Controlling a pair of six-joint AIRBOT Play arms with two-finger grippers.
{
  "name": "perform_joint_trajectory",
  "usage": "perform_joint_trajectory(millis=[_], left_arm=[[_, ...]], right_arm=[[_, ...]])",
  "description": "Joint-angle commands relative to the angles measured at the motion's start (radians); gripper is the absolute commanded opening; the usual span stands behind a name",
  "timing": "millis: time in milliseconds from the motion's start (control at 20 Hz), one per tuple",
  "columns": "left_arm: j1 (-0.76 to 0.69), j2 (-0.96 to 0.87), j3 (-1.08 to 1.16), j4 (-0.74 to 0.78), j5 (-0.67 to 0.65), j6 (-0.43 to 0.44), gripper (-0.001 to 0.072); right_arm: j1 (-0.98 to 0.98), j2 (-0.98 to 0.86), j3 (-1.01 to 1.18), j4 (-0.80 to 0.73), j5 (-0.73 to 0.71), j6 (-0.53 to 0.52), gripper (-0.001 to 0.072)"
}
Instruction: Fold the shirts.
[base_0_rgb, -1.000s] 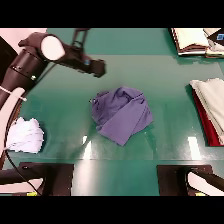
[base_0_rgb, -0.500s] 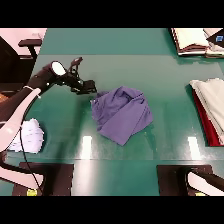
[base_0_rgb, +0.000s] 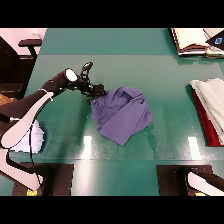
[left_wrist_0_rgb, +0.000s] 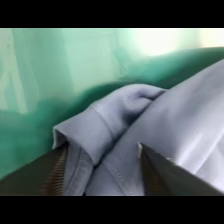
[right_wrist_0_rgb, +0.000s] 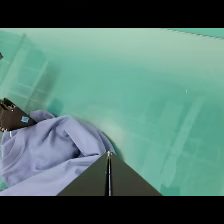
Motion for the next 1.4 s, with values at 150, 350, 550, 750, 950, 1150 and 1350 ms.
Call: perform_joint_trajectory(millis=[150, 350, 550, 750, 950, 1150, 1350], left_arm=[[-0.008, -0.003, 0.009, -0.002, 0.065, 0.006, 0.0020], [0.065, 0.058, 0.097, 0.016, -0.003, 0.006, 0.0020], [0.145, 0.198, 0.133, 0.119, -0.036, 0.016, 0.0020], [0.158, 0.254, 0.133, 0.219, -0.094, 0.018, 0.0021], [0.158, 0.250, 0.127, 0.231, -0.122, 0.017, 0.0021], [0.158, 0.250, 0.127, 0.231, -0.134, 0.017, 0.0021], [0.158, 0.250, 0.127, 0.231, -0.142, 0.018, 0.0021]], right_arm=[[0.000, 0.000, 0.001, 0.000, 0.058, 0.000, 0.0018], [-0.014, 0.029, -0.093, -0.003, 0.099, 0.001, 0.0018], [-0.042, 0.118, -0.471, -0.003, 0.003, 0.029, 0.0019], [0.023, 0.142, -0.896, 0.016, -0.176, 0.058, 0.0440], [0.222, 0.003, -1.078, 0.193, -0.375, 0.060, 0.0438], [0.417, -0.174, -1.009, 0.298, -0.599, 0.062, 0.0431], [0.503, -0.352, -0.848, 0.347, -0.653, 0.071, 0.0428]])
